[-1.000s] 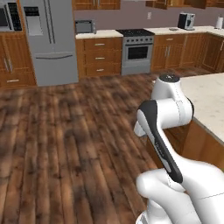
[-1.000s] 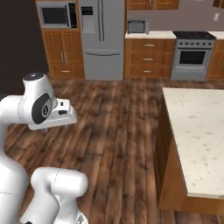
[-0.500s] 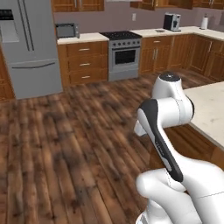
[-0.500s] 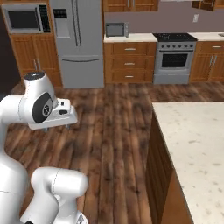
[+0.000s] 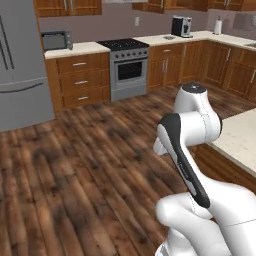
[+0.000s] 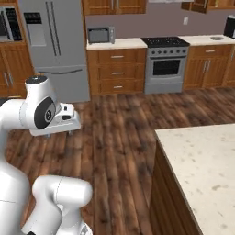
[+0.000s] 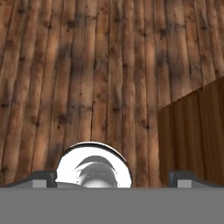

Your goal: Move the hot dog bun to the plate on the dining table and place the condiment next to that plate. Then navigate to the fridge and take the sausage and place it on the plate as well.

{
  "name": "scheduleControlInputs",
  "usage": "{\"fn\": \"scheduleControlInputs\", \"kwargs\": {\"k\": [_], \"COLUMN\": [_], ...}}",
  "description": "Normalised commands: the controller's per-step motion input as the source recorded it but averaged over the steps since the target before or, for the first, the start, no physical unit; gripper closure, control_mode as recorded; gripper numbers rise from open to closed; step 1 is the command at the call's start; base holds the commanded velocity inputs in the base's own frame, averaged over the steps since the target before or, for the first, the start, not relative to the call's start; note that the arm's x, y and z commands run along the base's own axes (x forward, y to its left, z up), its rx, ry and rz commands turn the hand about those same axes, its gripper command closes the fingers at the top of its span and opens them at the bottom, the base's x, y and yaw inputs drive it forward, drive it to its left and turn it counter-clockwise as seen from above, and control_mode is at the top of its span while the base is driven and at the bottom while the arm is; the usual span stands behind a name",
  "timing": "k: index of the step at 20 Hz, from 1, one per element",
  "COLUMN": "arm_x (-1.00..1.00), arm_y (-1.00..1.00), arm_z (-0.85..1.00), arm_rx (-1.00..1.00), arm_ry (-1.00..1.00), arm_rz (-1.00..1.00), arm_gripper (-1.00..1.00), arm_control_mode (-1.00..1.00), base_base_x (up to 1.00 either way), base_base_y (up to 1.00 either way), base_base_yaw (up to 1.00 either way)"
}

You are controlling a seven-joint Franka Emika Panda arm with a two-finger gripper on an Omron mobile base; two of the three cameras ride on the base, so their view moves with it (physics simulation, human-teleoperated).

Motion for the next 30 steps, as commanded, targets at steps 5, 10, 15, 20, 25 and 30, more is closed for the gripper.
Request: {"fn": "scheduleControlInputs", "kwargs": {"k": [5, 10, 15, 20, 25, 30], "arm_x": [0.00, 0.00, 0.00, 0.00, 0.00, 0.00], "arm_y": [0.00, 0.00, 0.00, 0.00, 0.00, 0.00], "arm_z": [0.00, 0.00, 0.00, 0.00, 0.00, 0.00], "arm_rx": [0.00, 0.00, 0.00, 0.00, 0.00, 0.00], "arm_ry": [0.00, 0.00, 0.00, 0.00, 0.00, 0.00], "arm_rz": [0.00, 0.00, 0.00, 0.00, 0.00, 0.00], "arm_gripper": [-1.00, -1.00, -1.00, -1.00, -1.00, -1.00], "arm_control_mode": [1.00, 1.00, 1.00, 1.00, 1.00, 1.00], "base_base_x": [1.00, 1.00, 1.00, 1.00, 1.00, 1.00], "base_base_y": [0.48, 0.51, 0.56, 0.53, 0.44, 0.36], "base_base_yaw": [-0.27, -0.28, -0.29, -0.29, -0.30, -0.31]}}
